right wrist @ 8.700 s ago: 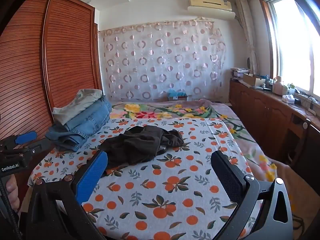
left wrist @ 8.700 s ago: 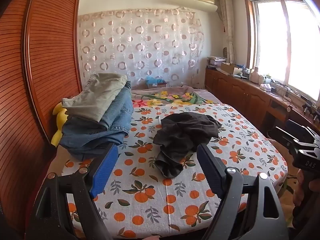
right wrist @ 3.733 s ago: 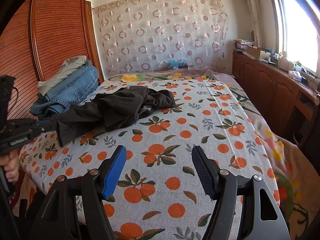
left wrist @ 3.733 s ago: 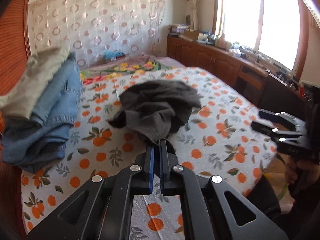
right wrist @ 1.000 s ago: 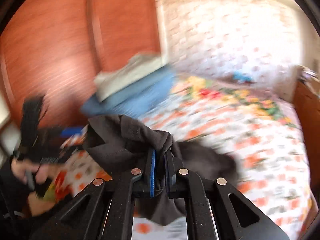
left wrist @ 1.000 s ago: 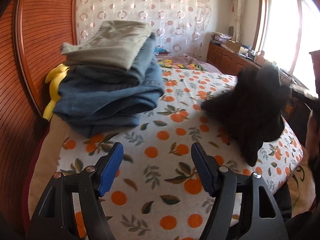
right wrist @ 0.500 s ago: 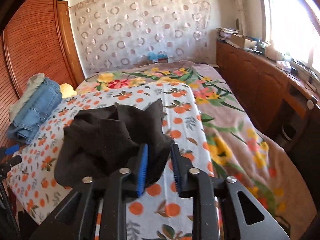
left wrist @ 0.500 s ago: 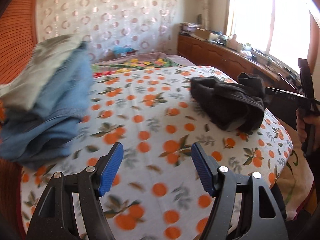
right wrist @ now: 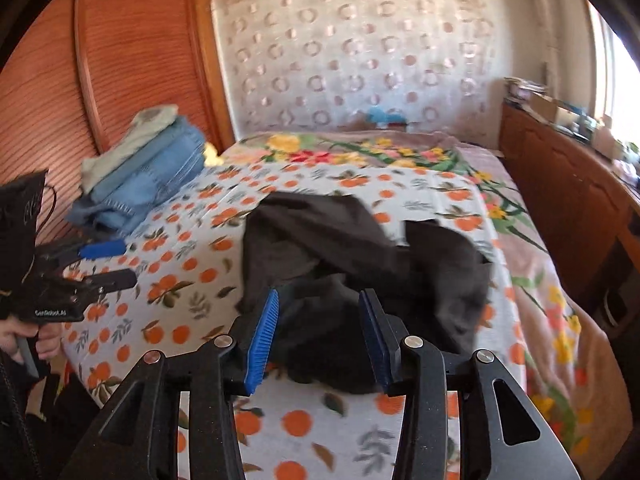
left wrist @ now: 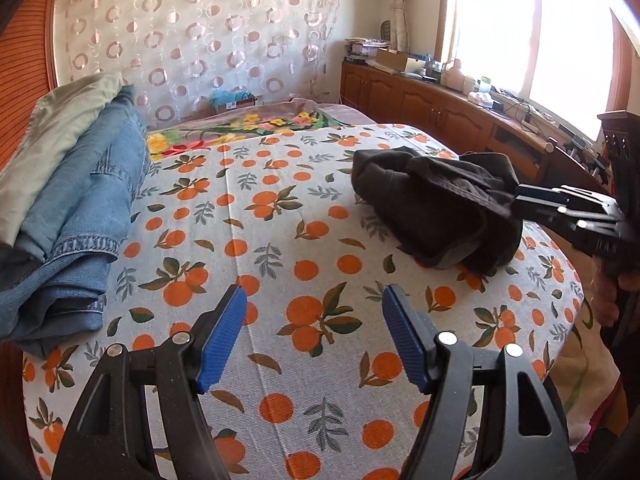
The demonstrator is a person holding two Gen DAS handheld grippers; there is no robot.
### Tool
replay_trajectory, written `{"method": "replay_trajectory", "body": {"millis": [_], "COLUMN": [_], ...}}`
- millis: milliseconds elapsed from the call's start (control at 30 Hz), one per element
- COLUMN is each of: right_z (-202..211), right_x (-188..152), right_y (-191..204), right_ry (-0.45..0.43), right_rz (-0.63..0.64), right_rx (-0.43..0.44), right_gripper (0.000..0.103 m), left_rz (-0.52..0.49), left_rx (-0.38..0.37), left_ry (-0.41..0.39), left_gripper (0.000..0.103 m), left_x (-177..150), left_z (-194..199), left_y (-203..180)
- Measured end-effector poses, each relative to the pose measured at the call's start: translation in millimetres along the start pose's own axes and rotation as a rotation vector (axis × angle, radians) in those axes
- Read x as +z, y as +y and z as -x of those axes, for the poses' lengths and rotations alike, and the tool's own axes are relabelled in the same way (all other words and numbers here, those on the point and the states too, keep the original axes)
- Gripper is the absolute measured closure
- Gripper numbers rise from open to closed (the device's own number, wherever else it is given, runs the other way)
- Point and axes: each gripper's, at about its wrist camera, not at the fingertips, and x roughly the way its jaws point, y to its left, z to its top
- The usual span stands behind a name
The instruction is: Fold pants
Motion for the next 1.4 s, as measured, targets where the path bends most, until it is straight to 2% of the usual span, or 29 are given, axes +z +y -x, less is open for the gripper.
{"method": "replay_trajectory", "body": {"millis": [233, 433, 500, 633, 733, 933, 1000, 1067, 1100, 1200, 1300, 1400], "right_z": [-11.6, -30.6, -28.0, 2.5, 28.4, 38.9, 41.3, 43.2, 44.4, 42.5, 33.8, 17.3], "right_x": [17.1, 17.9, 18.6, 16.2, 2.4, -39.7, -42.7, -37.0, -33.5, -21.9, -13.1, -6.8], "right_y": [17.2, 12.7, 5.9, -27.2, -56.2, -87.4, -85.1, -81.5, -78.7, -66.3, -49.7, -37.7], "right_ry": [0.003, 0.105, 0.105, 0.03, -0.004, 0.073, 0.069, 0.05, 0.04, 0.016, 0.013, 0.03], "right_rz": [0.076, 0.102, 0.088, -0.001, -0.094, -0.181, -0.173, -0.16, -0.149, -0.098, -0.028, 0.047], "right_rx": [-0.002, -0.05, -0.051, -0.094, -0.155, -0.217, -0.227, -0.202, -0.202, -0.207, -0.203, -0.239], "right_gripper": [0.058, 0.058, 0.093, 0.095, 0.095, 0.095, 0.084, 0.076, 0.069, 0.057, 0.053, 0.053], "left_rz": [0.017, 0.023, 0.016, 0.01, 0.008, 0.0, 0.002, 0.001, 0.001, 0.001, 0.005, 0.008], "left_rx": [0.005, -0.004, -0.006, -0.011, -0.016, -0.021, -0.022, -0.023, -0.022, -0.021, -0.022, -0.025], "left_ry": [0.006, 0.008, 0.009, 0.012, 0.013, 0.014, 0.014, 0.014, 0.016, 0.015, 0.013, 0.013], "left_gripper": [0.032, 0.032, 0.032, 0.032, 0.032, 0.032, 0.032, 0.032, 0.032, 0.032, 0.032, 0.032], "left_x": [-7.9, -9.3, -9.3, -9.7, -9.9, -9.7, -8.9, -8.8, -8.7, -8.9, -9.4, -9.7], "left_z": [4.0, 4.5, 5.1, 3.6, 3.1, 1.7, 1.3, 1.3, 1.3, 1.7, 2.2, 2.1], "left_y": [6.3, 6.0, 3.5, -0.6, -3.4, -8.7, -9.1, -9.2, -9.2, -10.1, -9.5, -8.8]}}
